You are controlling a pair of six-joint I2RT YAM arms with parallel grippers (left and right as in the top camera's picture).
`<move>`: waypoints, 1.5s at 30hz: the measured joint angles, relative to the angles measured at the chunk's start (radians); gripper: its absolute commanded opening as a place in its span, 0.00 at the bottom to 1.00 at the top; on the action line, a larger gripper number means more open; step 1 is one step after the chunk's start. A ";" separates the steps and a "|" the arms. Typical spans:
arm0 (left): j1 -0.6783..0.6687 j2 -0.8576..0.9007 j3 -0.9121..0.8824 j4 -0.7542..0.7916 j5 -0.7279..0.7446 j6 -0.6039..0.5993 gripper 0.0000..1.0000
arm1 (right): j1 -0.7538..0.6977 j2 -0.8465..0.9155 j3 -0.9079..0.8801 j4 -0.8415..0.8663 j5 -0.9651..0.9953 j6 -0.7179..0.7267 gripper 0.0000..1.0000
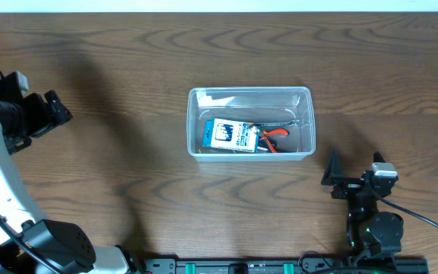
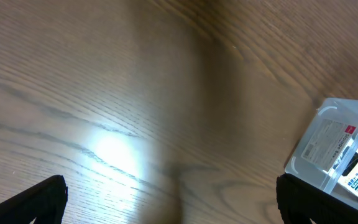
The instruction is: Pack container
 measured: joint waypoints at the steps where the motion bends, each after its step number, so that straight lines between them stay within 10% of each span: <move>1: 0.000 0.000 0.000 0.000 0.000 0.000 0.98 | 0.000 0.000 0.000 0.000 0.000 0.000 0.99; 45: 0.000 0.000 0.000 0.140 -0.225 0.130 0.98 | 0.000 0.000 0.000 0.000 0.000 0.001 0.99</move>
